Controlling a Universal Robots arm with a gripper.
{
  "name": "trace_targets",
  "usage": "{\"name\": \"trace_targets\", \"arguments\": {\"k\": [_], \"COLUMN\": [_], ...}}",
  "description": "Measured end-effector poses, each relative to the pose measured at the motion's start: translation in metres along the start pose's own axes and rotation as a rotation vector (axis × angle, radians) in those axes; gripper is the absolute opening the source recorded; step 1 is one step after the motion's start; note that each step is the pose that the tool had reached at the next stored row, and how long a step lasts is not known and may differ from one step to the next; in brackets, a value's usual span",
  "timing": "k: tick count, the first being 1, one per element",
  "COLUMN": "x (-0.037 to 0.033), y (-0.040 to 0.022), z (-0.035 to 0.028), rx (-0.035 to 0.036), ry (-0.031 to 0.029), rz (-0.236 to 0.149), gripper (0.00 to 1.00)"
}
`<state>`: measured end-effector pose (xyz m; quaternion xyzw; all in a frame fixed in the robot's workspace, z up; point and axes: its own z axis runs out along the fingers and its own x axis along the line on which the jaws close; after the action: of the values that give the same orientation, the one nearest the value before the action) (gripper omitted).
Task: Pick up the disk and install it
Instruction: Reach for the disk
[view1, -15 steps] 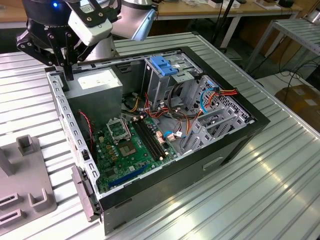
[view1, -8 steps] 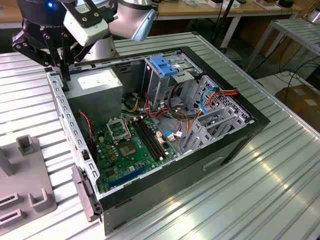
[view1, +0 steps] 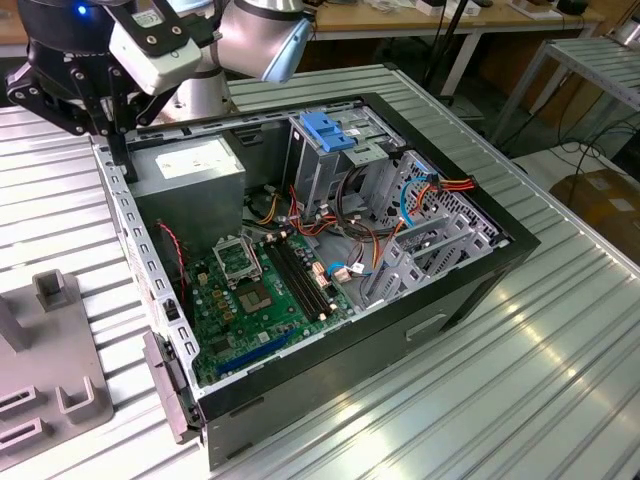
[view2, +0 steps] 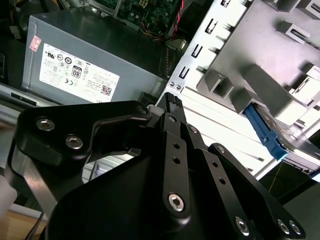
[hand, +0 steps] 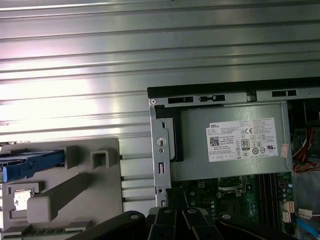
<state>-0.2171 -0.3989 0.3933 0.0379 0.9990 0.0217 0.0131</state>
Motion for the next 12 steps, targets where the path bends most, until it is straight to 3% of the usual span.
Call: {"name": "trace_targets", "arguments": {"k": [12], "x": [0.0146], "y": [-0.0011], "z": [-0.0004], "rx": [0.0001], "ry": [0.0000], "rz": [0.000], "gripper": [0.10]}}
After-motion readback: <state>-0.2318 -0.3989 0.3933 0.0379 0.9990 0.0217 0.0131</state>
